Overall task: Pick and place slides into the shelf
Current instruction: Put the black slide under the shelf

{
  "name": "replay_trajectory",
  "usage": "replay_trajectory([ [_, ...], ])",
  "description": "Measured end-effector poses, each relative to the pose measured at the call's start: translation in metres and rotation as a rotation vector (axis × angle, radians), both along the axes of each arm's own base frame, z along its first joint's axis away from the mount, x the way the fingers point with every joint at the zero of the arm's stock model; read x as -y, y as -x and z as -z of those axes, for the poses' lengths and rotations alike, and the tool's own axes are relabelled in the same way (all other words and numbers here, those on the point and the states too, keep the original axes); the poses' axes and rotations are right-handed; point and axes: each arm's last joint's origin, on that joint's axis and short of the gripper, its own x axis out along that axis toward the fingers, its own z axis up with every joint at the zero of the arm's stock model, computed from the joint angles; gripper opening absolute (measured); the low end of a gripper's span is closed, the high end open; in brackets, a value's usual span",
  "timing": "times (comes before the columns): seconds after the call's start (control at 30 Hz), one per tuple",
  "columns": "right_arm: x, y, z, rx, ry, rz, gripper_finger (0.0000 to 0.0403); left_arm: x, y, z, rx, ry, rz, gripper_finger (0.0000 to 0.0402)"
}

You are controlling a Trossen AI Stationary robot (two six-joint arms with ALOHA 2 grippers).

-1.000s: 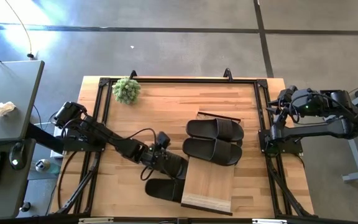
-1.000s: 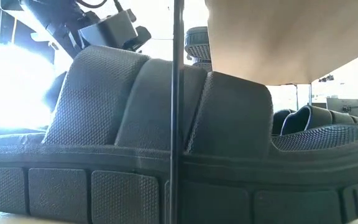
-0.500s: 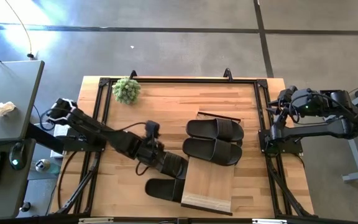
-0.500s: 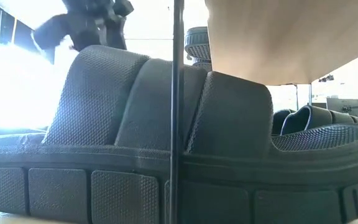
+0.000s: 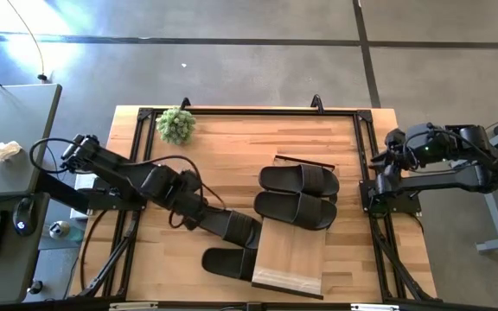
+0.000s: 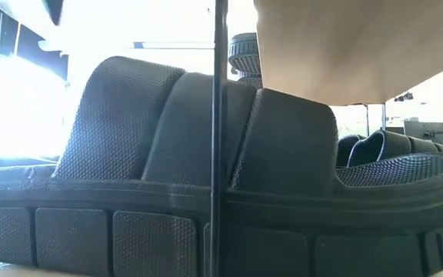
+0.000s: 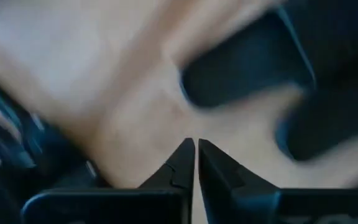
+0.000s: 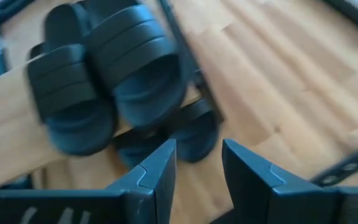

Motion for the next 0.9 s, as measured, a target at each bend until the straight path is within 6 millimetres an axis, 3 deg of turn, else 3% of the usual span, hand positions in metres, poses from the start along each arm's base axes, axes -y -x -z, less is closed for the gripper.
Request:
replay_trajectory([
  [0.13,-0.004,0.0,0.0,0.009,-0.106,-0.094,0.0115,0.003,0.004,0.017,-0.107,0.123,-0.076,0.002],
  [0.27,-0.008,0.005,0.004,-0.051,-0.194,-0.155,0.0085,0.003,0.01,0.045,-0.174,0.168,-0.118,0.0003],
  [0.47,-0.012,0.012,0.001,0.015,-0.328,-0.22,0.003,0.005,0.018,0.097,-0.024,0.356,-0.113,0.0003],
  [0.6,-0.013,0.019,0.006,-0.017,-0.358,-0.162,0.0013,-0.001,0.036,0.126,0.027,0.36,-0.216,0.0004],
  [0.7,-0.013,0.014,0.023,-0.05,-0.403,-0.162,0.0007,-0.008,0.047,0.142,0.049,0.336,-0.292,0.0001],
  [0.9,-0.012,-0.005,0.078,-0.257,-0.459,-0.125,0.0,-0.022,0.052,0.162,0.087,0.27,-0.425,0.0001],
])
